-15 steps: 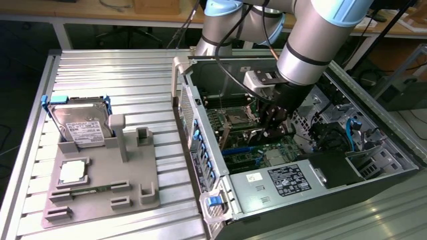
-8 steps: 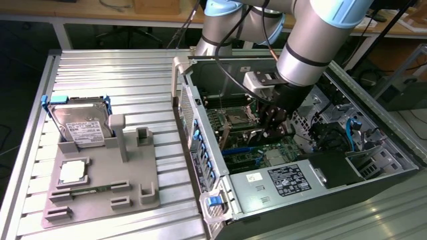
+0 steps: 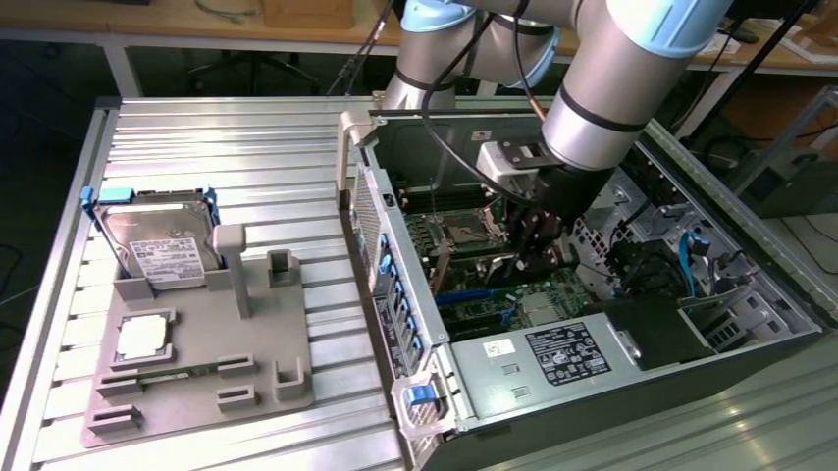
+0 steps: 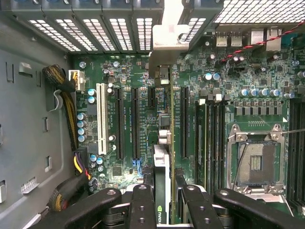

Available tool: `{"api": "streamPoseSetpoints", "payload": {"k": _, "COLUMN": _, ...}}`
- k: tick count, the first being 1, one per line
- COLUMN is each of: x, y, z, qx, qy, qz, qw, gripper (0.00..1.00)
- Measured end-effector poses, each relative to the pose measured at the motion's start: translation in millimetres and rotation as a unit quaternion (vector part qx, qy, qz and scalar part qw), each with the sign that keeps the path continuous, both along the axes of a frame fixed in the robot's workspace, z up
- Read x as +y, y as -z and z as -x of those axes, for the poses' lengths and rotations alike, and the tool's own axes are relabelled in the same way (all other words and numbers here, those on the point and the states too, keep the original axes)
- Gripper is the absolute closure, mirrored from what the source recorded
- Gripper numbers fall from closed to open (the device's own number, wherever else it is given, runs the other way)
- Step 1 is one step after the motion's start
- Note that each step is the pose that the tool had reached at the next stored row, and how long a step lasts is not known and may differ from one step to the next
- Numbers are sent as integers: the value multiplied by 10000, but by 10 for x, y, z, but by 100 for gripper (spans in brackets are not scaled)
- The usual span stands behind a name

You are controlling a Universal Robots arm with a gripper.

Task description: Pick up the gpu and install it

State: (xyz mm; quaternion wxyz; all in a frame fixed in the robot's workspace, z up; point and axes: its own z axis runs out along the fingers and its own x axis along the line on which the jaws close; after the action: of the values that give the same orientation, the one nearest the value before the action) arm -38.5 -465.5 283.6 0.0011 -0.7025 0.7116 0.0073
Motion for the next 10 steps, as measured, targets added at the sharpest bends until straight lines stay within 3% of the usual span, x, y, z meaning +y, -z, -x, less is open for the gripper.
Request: {"api": "streamPoseSetpoints", "payload": {"k": 10, "x": 0, "y": 20, "z": 0, "qx": 1, "qy": 0, "qz": 1, "qw": 10000, "gripper": 73}}
